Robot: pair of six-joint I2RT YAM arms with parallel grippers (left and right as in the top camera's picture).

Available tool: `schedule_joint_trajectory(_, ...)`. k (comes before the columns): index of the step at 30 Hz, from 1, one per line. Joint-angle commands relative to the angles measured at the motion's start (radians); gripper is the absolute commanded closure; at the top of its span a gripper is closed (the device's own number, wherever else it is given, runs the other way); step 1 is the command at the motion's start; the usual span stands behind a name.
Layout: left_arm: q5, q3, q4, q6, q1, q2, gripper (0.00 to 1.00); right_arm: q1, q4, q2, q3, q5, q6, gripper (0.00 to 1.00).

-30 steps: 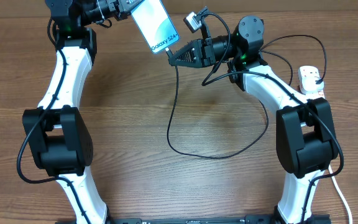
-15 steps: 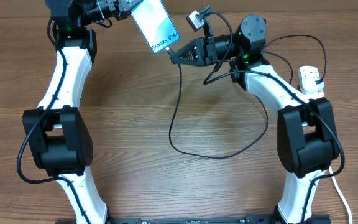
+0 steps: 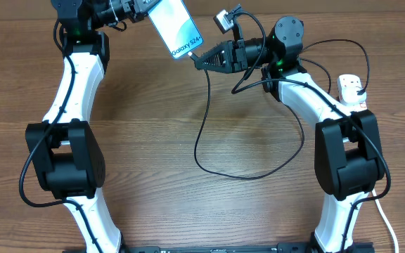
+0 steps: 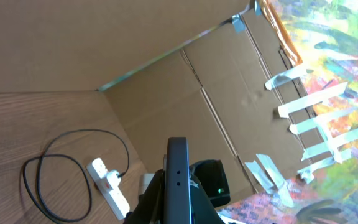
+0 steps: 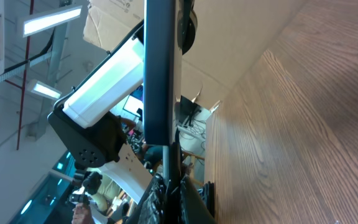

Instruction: Plug charger to phone and switch on socket

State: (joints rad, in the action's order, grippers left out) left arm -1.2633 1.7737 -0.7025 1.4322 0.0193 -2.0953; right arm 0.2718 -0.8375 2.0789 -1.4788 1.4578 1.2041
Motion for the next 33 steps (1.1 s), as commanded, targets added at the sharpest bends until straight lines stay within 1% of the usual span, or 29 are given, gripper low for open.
schedule_joint_trajectory(1, 0.011, 0.013, -0.004, -0.011, -0.018, 0.013, 0.96, -0.011, -0.006, 0.003, 0.002, -0.068, 0.000, 0.96)
schedule_joint_trajectory(13, 0.040, 0.013, -0.004, -0.011, -0.020, 0.013, 0.96, -0.002, -0.006, 0.003, 0.002, -0.109, 0.045, 0.96)
schedule_joint_trajectory(29, 0.062, 0.013, -0.004, -0.010, 0.004, 0.013, 0.96, -0.003, -0.014, 0.003, 0.002, -0.102, 0.045, 0.96)
schedule_joint_trajectory(33, 0.061, 0.013, -0.004, 0.012, 0.018, 0.013, 0.96, -0.003, -0.014, 0.003, 0.002, -0.103, 0.045, 0.96)
